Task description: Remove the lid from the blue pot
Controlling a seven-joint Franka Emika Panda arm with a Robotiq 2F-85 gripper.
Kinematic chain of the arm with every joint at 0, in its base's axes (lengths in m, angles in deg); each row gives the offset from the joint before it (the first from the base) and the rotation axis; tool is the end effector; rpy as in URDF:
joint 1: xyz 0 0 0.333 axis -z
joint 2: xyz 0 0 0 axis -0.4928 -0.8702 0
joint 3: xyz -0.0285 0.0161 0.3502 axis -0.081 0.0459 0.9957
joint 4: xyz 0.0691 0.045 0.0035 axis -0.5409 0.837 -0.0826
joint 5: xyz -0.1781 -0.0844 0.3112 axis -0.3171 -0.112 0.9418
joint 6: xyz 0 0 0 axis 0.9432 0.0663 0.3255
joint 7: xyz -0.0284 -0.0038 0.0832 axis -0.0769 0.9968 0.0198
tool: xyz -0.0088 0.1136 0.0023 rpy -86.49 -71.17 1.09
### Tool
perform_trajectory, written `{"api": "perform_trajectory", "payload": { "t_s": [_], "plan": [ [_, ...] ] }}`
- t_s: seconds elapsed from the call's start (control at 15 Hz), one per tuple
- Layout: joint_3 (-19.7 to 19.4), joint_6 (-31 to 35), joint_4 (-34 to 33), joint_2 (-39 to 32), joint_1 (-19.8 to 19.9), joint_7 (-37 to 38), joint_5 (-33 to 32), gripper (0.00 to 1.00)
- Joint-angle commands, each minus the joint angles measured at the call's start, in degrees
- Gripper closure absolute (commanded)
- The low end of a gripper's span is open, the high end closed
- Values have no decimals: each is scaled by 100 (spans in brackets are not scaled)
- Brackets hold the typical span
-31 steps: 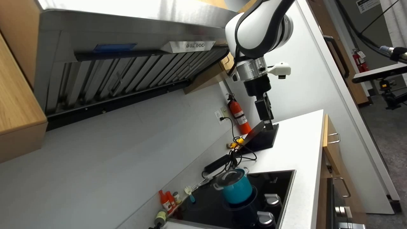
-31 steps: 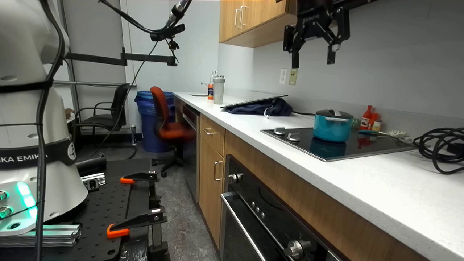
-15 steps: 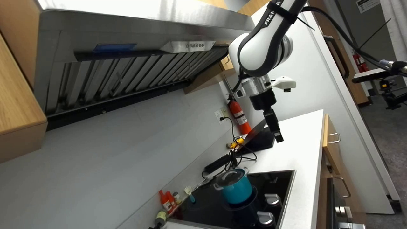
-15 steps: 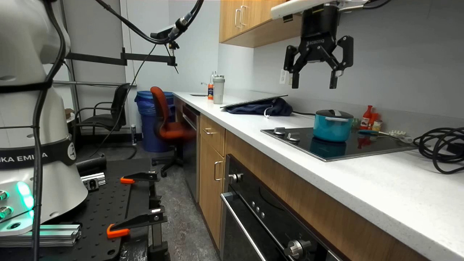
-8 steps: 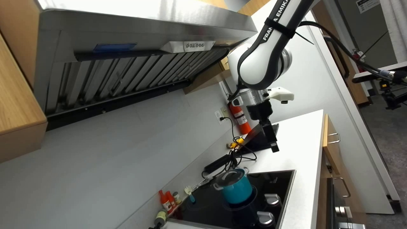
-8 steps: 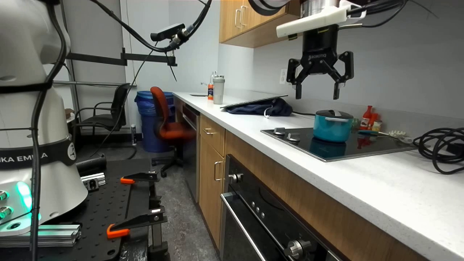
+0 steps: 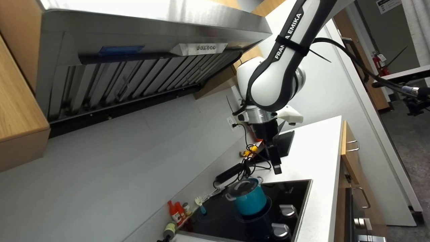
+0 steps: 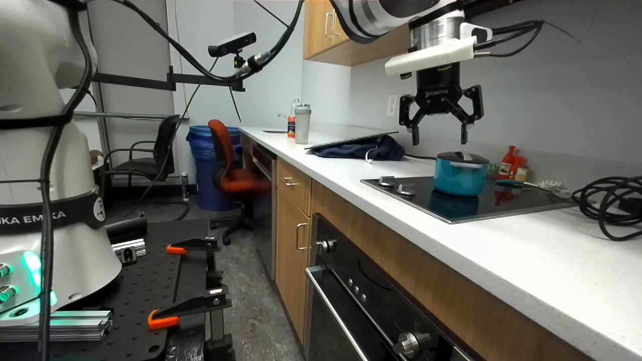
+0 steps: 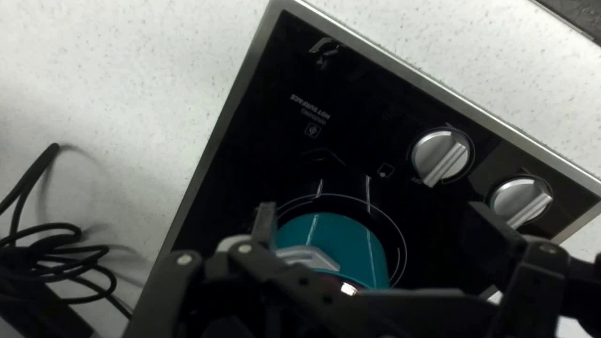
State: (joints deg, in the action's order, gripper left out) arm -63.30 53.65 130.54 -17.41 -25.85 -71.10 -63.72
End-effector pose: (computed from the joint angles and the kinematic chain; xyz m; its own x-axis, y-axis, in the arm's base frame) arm 0.6039 -0.0471 0.4256 0.8398 0.5133 0.1767 0.4895 -0.8568 0.1620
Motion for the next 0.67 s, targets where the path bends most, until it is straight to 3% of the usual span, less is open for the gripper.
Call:
{"api": "perform_trajectory", "payload": {
  "t_s": [0.0, 0.6],
  "plan": [
    [129, 262, -347, -270, 84, -141, 92, 0],
    [293, 372, -1094, -814, 114, -207, 62, 0]
  ]
}}
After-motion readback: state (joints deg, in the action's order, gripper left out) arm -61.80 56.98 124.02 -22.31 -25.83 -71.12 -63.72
